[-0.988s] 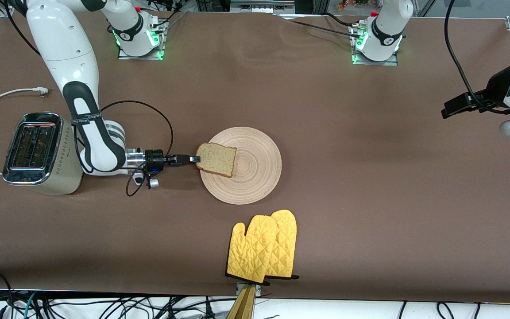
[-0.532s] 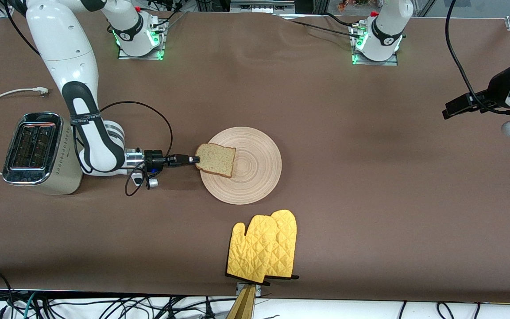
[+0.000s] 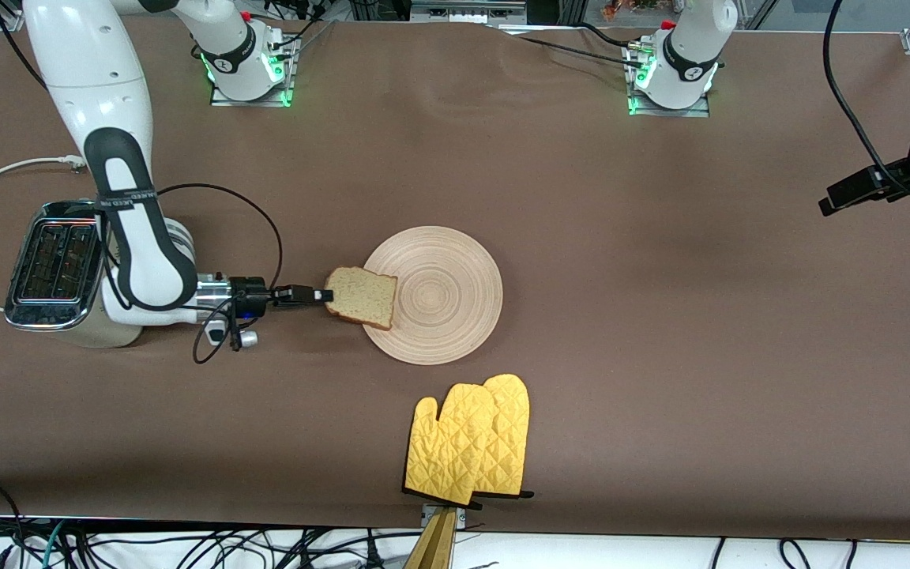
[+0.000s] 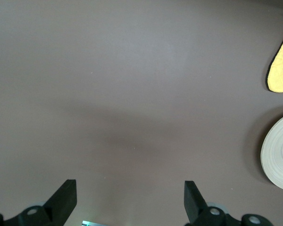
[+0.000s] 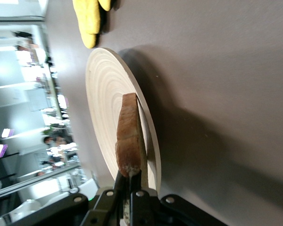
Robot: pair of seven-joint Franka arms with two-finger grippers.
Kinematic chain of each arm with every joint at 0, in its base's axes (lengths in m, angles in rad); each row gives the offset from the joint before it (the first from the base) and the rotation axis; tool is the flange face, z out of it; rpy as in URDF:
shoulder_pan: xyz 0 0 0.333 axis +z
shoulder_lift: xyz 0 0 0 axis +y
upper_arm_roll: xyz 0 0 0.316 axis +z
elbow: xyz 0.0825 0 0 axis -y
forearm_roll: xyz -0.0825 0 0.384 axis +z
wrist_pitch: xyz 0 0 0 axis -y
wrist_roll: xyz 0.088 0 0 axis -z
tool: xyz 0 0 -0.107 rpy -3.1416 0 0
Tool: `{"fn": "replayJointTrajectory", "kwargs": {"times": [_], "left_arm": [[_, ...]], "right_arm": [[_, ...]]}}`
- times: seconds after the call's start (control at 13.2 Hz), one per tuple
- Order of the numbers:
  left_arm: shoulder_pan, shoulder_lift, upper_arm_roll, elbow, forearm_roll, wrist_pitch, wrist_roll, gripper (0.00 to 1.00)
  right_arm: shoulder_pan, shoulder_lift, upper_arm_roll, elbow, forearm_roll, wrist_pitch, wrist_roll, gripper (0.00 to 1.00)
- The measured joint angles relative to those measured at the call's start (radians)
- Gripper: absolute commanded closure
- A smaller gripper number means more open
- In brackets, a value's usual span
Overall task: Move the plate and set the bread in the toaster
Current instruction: 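Lift the bread slice with the right gripper toward the toaster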
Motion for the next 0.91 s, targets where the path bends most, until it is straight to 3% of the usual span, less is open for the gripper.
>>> {"fn": "replayJointTrajectory", "kwargs": {"times": [0.38,0.61,0.91], "left_arm": [[0.002,0.000,0.001,0.001,0.000,0.000,0.004,0.00],[0.028,0.000,0.002,0.001,0.000,0.000,0.040,0.00],[0.037,0.000,0.002,0.001,0.000,0.000,0.051,0.00]], "right_arm": [[0.000,-0.146,-0.061,0.025,-0.305,-0.048,0.154,1.00],[0.000,-0.191,-0.150,0.051,-0.395,-0.197,0.176,1.00],[-0.003,-0.245,-0.248,0.144,-0.630,-0.394,0.259,1.00]]}}
